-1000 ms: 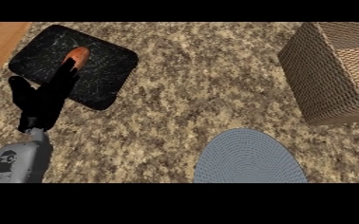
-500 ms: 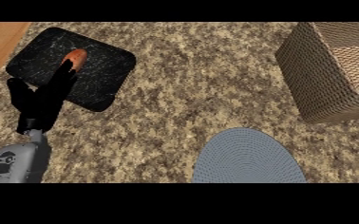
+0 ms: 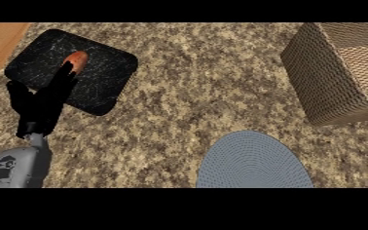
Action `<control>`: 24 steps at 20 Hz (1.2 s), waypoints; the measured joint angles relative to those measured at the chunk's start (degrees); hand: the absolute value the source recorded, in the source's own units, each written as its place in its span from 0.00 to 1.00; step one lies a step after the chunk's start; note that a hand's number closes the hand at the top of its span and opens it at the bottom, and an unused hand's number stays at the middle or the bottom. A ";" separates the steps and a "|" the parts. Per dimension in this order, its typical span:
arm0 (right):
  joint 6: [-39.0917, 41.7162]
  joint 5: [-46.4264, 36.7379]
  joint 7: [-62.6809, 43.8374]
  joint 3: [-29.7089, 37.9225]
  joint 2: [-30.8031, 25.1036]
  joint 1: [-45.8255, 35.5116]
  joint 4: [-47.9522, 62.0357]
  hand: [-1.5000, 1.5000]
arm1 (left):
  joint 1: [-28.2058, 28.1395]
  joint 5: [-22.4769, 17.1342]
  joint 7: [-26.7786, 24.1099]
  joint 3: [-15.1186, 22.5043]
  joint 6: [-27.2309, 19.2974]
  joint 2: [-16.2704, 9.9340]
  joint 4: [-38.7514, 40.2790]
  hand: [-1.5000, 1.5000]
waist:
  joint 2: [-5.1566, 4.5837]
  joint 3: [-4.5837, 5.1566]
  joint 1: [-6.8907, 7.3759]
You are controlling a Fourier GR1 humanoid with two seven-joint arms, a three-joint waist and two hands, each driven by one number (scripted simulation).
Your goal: Pick the bell pepper from the placemat and place it in the basket
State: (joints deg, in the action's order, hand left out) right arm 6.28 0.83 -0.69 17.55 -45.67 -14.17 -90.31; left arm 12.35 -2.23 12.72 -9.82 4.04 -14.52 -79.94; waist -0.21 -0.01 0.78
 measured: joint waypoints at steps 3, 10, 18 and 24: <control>-2.21 -1.61 -0.35 0.15 1.26 -3.57 6.95 0.00 | 0.07 -0.46 0.72 0.11 0.43 0.13 -0.67 0.50 | -0.01 0.01 0.18; -1.18 -5.50 7.38 -0.99 3.22 -9.45 18.73 0.00 | 0.71 -0.40 0.92 -0.71 0.68 -0.24 0.12 0.50 | 0.08 0.00 -0.27; 0.92 0.73 6.49 5.62 3.12 -15.86 27.06 0.00 | 1.05 -0.39 1.47 -1.23 0.63 -0.43 0.60 0.50 | 0.15 -0.01 -0.45; 5.32 8.71 3.69 15.22 -2.94 -18.81 38.70 0.00 | 0.24 -0.80 0.48 -1.45 1.54 -0.63 0.47 0.50 | 0.02 -0.04 -0.34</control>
State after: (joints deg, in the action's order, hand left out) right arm 11.60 9.55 2.99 32.77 -48.61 -32.98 -51.62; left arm 12.59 -3.03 13.20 -11.27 5.59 -15.15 -79.46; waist -0.19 -0.06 0.44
